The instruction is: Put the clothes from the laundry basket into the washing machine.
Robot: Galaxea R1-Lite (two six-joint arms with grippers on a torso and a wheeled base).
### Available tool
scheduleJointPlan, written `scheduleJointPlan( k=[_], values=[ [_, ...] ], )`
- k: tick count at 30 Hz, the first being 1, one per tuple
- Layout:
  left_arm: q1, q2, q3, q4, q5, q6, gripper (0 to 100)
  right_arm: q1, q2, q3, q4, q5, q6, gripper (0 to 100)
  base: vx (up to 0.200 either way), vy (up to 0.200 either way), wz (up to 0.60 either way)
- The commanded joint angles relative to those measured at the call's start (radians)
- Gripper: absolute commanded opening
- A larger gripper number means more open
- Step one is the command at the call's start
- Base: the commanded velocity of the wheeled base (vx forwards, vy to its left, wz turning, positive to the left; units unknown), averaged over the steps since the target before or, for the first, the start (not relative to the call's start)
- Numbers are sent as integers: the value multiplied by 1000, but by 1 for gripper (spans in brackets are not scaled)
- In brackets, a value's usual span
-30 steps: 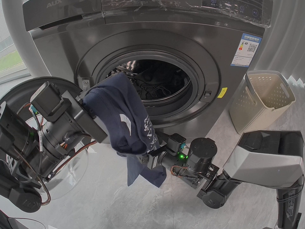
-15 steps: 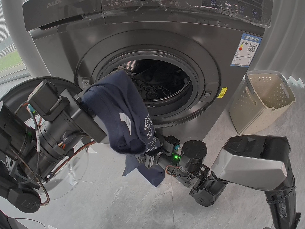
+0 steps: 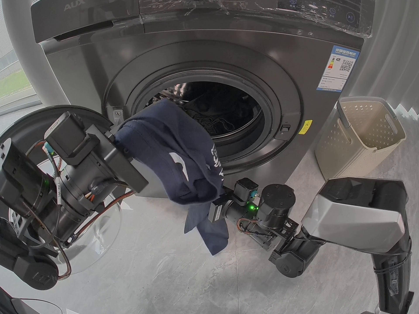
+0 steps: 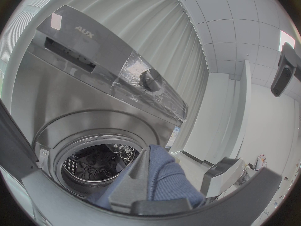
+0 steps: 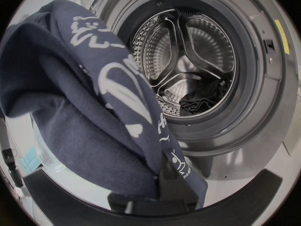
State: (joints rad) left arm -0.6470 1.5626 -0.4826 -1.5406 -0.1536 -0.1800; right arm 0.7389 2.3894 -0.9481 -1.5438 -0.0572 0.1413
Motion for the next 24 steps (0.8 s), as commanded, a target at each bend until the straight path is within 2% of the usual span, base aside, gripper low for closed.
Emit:
scheduleJointPlan(
  k=[1, 4, 10, 13, 15, 18, 20, 24],
  values=[
    [36, 31, -1, 4, 16, -1, 0, -3, -128, 86, -2, -10, 1, 0, 0, 0, 0],
    [69, 37, 9, 5, 19, 1, 0, -9, -210, 143, -1, -49, -2, 0, 0, 0, 0],
    [122, 83, 56, 1, 16, 4, 0, -24, -326, 247, 1, -58, 0, 0, 0, 0, 0],
    [115, 103, 131, -3, 2, 14, 0, -29, -345, 293, -1, -58, 4, 0, 0, 0, 0],
    [106, 122, 186, -4, -24, 39, 0, -18, -349, 321, -1, -58, 4, 0, 0, 0, 0],
    [113, 165, 242, -7, -55, 80, 0, -13, -371, 316, 1, -70, 1, 0, 0, 0, 0],
    [115, 182, 275, -7, -61, 91, 0, -13, -384, 299, 1, -73, 0, 0, 0, 0, 0],
    [116, 240, 295, -7, -61, 94, 0, -10, -389, 276, -1, -73, 6, 0, 0, 0, 0]
  ],
)
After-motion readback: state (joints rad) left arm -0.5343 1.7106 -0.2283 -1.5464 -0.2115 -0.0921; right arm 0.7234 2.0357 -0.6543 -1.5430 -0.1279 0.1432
